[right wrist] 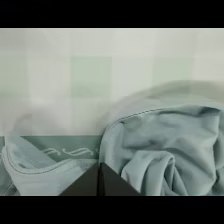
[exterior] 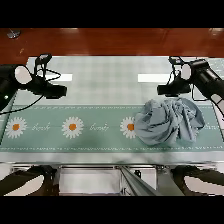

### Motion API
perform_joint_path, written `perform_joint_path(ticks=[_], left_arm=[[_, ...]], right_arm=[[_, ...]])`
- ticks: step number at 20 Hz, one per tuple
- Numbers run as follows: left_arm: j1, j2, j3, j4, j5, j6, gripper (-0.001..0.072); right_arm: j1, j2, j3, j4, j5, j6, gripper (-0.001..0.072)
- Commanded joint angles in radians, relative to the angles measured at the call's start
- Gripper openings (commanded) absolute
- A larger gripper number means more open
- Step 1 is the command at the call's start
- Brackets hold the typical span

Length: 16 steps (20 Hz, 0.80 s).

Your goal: Fold the shirts.

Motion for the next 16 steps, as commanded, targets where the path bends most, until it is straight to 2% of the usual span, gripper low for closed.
perform_joint_path(ticks=[1, 5, 6, 7, 8, 11, 13, 16], left_arm=[[0.001, -0.001, 0.000, 0.000, 0.014, 0.000, 0.0024], [0.005, -0.001, 0.000, 0.001, 0.104, 0.000, 0.0026], [0.005, -0.001, 0.001, 0.001, 0.110, 0.000, 0.0119], [0.005, 0.000, 0.010, 0.000, 0.075, 0.000, 0.0493], [0.005, 0.000, 0.024, 0.001, 0.026, 0.000, 0.0702], [0.014, 0.029, 0.067, 0.016, -0.117, 0.057, 0.0704], [0.012, 0.113, 0.051, 0.003, -0.132, 0.057, 0.0704], [0.011, 0.337, -0.085, -0.094, -0.099, 0.048, 0.0704]], right_arm=[[0.001, 0.000, 0.000, 0.001, -0.049, 0.001, 0.0023], [0.001, 0.000, 0.000, 0.007, -0.130, 0.002, 0.0026], [0.000, 0.000, 0.005, -0.002, -0.127, 0.002, 0.0078], [0.000, 0.000, 0.024, -0.027, -0.086, 0.000, 0.0362], [0.000, 0.000, 0.055, -0.044, -0.029, -0.016, 0.0625], [0.000, 0.063, 0.110, -0.113, 0.152, -0.135, 0.0622], [-0.011, 0.166, 0.086, -0.161, 0.219, -0.125, 0.0621], [-0.040, 0.389, -0.095, -0.057, 0.196, -0.084, 0.0621]])
